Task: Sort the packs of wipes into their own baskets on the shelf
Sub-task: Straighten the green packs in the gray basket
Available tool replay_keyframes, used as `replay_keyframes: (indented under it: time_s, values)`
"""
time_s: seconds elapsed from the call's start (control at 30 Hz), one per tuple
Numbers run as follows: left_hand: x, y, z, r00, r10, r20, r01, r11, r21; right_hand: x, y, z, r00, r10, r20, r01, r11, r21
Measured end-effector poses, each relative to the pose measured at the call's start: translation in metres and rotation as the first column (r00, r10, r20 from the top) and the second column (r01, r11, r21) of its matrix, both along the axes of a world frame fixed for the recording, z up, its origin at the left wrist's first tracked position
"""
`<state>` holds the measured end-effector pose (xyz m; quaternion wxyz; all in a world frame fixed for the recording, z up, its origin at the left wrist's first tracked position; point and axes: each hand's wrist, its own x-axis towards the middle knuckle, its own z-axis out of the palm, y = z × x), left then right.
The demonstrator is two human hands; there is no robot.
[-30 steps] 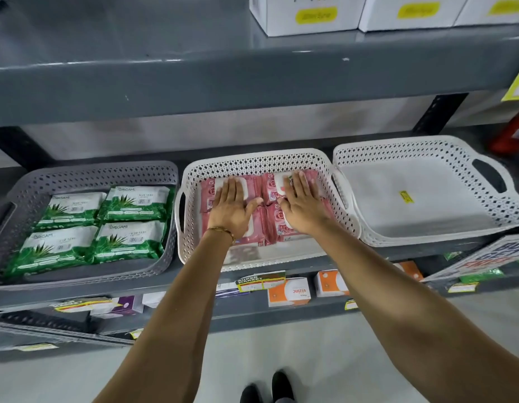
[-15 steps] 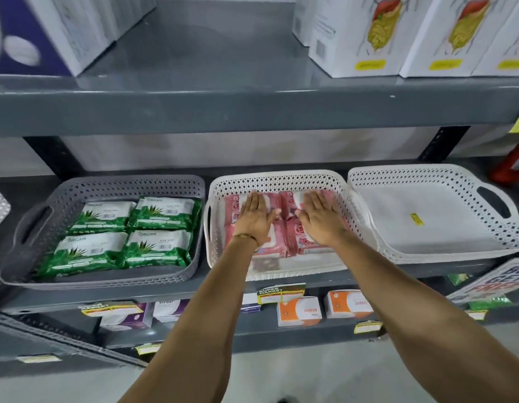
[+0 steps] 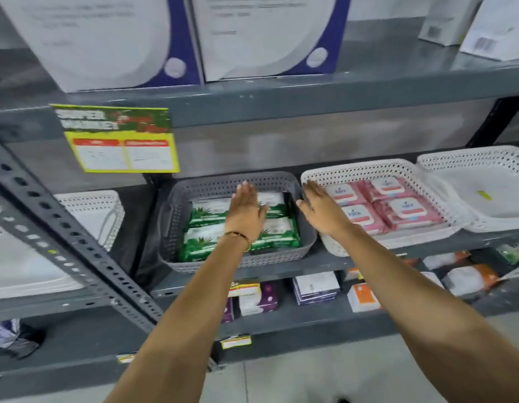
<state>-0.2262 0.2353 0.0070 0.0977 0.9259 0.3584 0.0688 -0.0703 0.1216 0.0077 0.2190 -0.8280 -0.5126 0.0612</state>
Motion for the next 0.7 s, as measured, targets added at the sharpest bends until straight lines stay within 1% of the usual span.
replay_keyframes:
  time_s: [0.07, 0.2, 0.27, 0.33, 0.47, 0.7]
  values:
    - [-0.035, 0.018, -0.004, 0.996, 0.046, -0.081, -0.047, 0.999, -0.014, -0.027, 0.008, 0.0, 0.998, 0.061, -0.005, -0.061, 0.995, -0.079]
    - [-0.074, 0.047, -0.013, 0.982, 0.089, -0.169, -0.099, 0.994, -0.047, -0.065, 0.027, 0.003, 0.989, 0.084, -0.122, -0.112, 0.965, -0.238]
    - [-0.083, 0.054, -0.018, 0.973, 0.058, -0.222, -0.074, 0.995, -0.063, -0.074, 0.035, 0.002, 0.979, 0.124, -0.161, -0.174, 0.92, -0.35]
    - [-0.088, 0.057, -0.023, 0.965, -0.016, -0.263, -0.013, 0.994, -0.105, -0.078, 0.041, 0.0, 0.973, 0.157, -0.168, -0.214, 0.884, -0.416]
    - [-0.096, 0.064, -0.028, 0.941, -0.144, -0.305, 0.079, 0.974, -0.214, -0.077, 0.049, -0.008, 0.97, 0.183, -0.159, -0.236, 0.86, -0.452]
    - [-0.097, 0.069, -0.027, 0.923, -0.207, -0.323, 0.12, 0.956, -0.269, -0.067, 0.054, -0.017, 0.969, 0.193, -0.157, -0.245, 0.849, -0.468]
